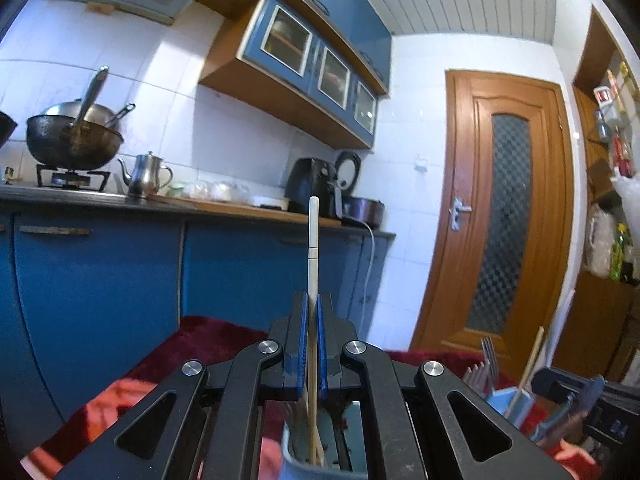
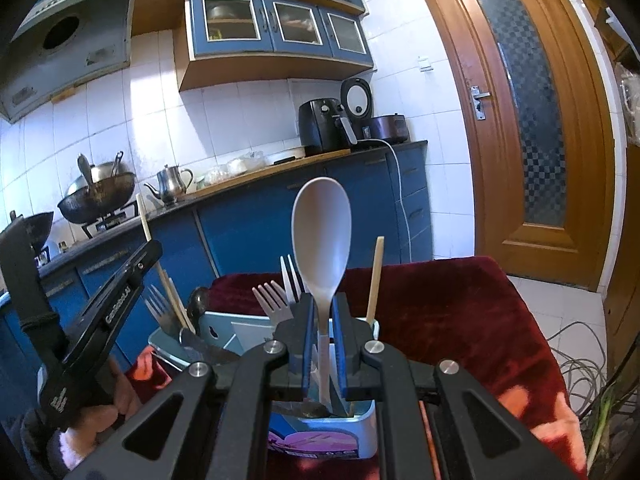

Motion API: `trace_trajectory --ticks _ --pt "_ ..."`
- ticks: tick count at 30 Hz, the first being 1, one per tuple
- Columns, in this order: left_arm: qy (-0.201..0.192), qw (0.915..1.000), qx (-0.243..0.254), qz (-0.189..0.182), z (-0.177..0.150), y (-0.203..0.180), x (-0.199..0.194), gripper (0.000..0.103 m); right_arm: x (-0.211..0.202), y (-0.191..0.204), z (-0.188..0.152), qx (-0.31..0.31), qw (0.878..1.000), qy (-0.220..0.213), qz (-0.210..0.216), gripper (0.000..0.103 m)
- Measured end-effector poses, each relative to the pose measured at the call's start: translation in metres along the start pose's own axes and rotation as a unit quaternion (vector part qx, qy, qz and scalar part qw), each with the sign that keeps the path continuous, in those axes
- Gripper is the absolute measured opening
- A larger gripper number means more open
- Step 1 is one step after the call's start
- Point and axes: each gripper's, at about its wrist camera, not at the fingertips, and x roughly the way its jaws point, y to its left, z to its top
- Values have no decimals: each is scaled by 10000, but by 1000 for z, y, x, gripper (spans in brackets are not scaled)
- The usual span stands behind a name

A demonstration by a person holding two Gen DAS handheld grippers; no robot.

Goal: Organize utensils

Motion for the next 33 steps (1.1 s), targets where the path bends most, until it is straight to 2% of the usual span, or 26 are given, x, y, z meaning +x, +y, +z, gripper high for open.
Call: trace_trajectory --ticks 3,6,8,10,12,23,33 --pt "213 9996 30 -189 -2 -2 -2 7 3 0 -2 21 9999 118 -20 11" --pt "362 9987 116 -334 -2 -6 -8 18 4 -1 -3 76 9997 215 -8 12" --pt "414 9981 207 -411 -2 -8 -14 27 2 -1 -4 85 9997 242 -35 17" --pt "442 9975 268 -472 -1 -10 -20 30 -1 -1 -3 103 9997 220 -42 22" --pt "476 9969 288 -548 0 -11 -29 30 -4 0 -2 128 9997 190 -32 28" --pt "761 9944 285 -671 23 0 -71 31 -48 13 6 163 9998 -119 -71 29" --pt "979 9929 364 -573 36 10 -115 31 -98 39 5 50 9994 -349 -26 31"
